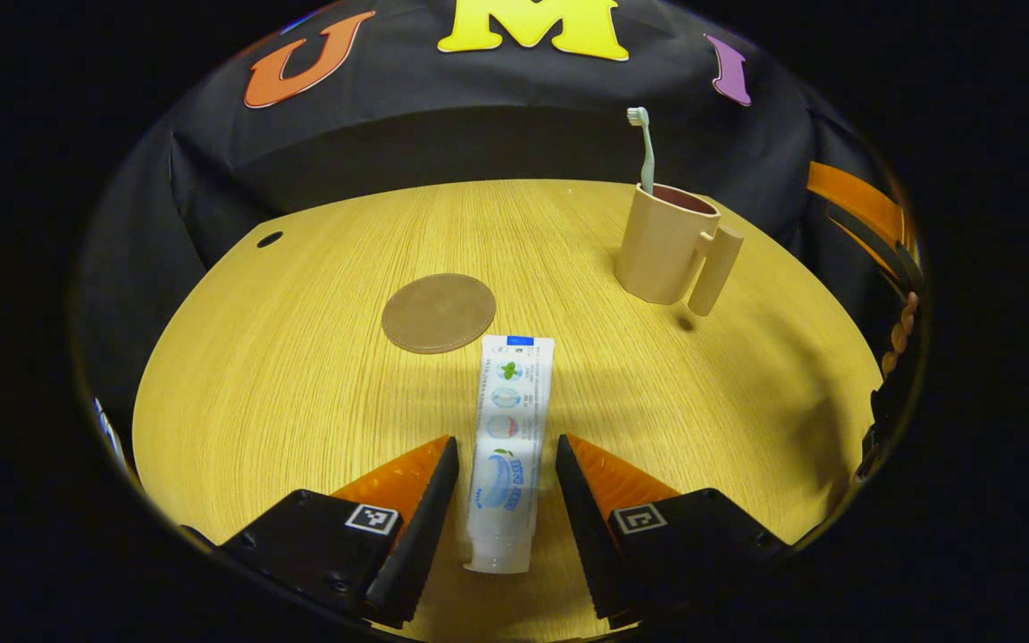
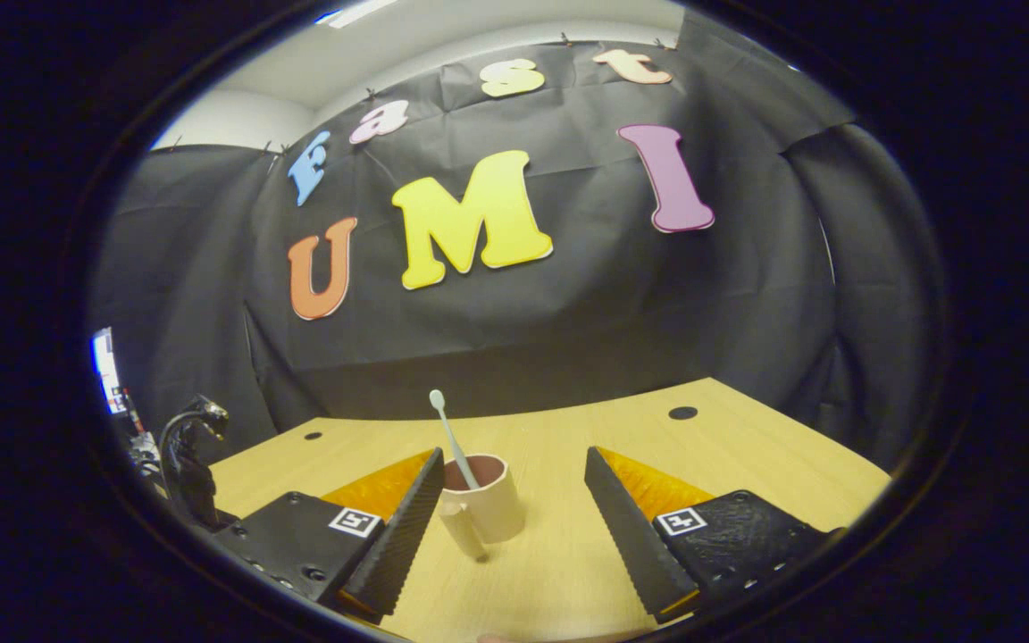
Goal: Put the toothbrush and toothpaste on the desktop into the cup, then pick up the cup and place it on the coaster on the desktop.
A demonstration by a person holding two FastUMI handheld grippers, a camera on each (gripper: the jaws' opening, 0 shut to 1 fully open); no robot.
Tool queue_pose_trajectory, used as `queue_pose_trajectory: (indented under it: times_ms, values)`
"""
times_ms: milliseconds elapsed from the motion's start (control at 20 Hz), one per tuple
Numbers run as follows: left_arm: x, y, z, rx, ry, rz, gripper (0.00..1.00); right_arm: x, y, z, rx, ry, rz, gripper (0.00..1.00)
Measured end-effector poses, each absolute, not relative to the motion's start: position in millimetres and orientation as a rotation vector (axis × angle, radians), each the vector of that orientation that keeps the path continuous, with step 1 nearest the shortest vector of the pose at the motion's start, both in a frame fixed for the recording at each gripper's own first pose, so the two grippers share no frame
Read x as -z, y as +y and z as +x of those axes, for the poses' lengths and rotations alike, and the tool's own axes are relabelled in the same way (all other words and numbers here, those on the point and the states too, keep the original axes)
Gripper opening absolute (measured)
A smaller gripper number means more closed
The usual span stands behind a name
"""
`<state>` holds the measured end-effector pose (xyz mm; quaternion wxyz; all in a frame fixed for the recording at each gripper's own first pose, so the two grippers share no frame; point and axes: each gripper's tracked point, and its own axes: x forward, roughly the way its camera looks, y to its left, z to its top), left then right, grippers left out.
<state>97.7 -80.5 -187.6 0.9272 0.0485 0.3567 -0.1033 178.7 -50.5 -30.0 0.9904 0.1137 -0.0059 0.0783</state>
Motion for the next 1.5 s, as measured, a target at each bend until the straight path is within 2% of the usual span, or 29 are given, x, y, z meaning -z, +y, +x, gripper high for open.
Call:
queue_pose_trajectory:
  times_ms: [200, 300, 500, 700, 850, 900, 950, 1150, 1300, 1350, 1500]
  values:
    - [187, -80, 97, 0.208, 0.733, 0.100, 0.64, 30, -73, 166, -0.116, -0.014, 0.229, 0.96]
    - [188, -83, 100, 0.213, 0.714, 0.086, 0.46, 28, -83, 159, -0.096, -0.016, 0.234, 0.96]
    - [185, -81, 101, 0.212, 0.661, 0.050, 0.35, 28, -97, 142, -0.074, -0.016, 0.252, 0.96]
    - [167, -81, 98, 0.182, 0.515, 0.014, 0.33, 28, -107, 123, -0.059, -0.018, 0.239, 0.96]
    - [125, -88, 98, 0.153, 0.378, -0.019, 0.33, 26, -112, 109, -0.060, -0.022, 0.234, 0.96]
    - [106, -93, 98, 0.156, 0.331, -0.033, 0.36, 27, -114, 104, -0.061, -0.022, 0.235, 0.96]
    - [87, -99, 100, 0.169, 0.281, -0.031, 0.33, 26, -116, 100, -0.061, -0.024, 0.235, 0.95]
    - [30, -131, 116, 0.219, 0.137, 0.018, 0.33, 23, -128, 90, -0.052, -0.036, 0.223, 0.96]
    - [-3, -163, 136, 0.263, 0.066, -0.001, 0.32, 27, -140, 87, -0.036, -0.029, 0.211, 0.93]
    - [-13, -173, 145, 0.273, 0.041, -0.005, 0.32, 29, -142, 85, -0.040, -0.022, 0.213, 0.96]
    - [-28, -204, 176, 0.307, 0.001, -0.037, 0.32, 39, -158, 83, -0.021, -0.010, 0.204, 0.96]
